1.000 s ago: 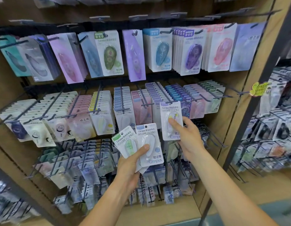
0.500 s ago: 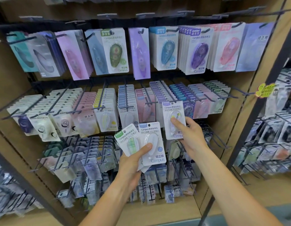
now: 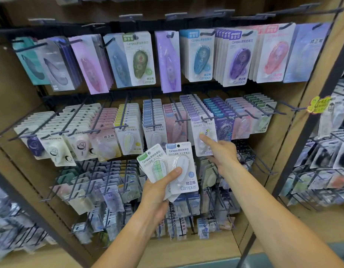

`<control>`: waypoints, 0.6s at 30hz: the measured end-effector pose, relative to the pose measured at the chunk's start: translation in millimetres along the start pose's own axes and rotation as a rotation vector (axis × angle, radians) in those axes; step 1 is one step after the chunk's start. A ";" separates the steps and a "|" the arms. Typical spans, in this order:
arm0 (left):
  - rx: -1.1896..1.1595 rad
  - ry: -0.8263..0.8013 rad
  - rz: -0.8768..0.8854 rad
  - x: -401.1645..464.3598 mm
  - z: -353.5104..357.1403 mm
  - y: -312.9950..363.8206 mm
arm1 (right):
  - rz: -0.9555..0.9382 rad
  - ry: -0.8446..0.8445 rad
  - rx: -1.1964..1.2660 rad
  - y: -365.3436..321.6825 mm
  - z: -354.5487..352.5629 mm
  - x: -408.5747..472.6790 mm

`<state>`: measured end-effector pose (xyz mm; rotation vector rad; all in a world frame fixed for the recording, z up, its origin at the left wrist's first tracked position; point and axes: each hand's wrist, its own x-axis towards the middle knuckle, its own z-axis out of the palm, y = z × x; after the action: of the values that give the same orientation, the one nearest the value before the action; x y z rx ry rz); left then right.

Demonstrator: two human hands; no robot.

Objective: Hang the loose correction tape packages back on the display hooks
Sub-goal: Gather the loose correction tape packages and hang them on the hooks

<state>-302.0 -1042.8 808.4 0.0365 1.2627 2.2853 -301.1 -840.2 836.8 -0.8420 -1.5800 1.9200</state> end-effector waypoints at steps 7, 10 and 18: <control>0.026 -0.001 -0.005 -3.0 -10.5 1.5 | -0.127 0.060 -0.128 30.3 -13.5 -75.7; 0.073 -0.024 -0.002 -1.8 -10.3 -4.8 | -0.052 -0.249 -0.075 47.4 -7.0 -100.1; 0.114 -0.106 -0.032 -3.4 5.8 -10.0 | -0.017 -0.235 0.013 46.4 -17.8 -89.9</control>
<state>-293.2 -1035.6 804.5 0.1742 1.3269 2.1528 -227.1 -902.2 801.7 -0.6133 -1.6995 2.0764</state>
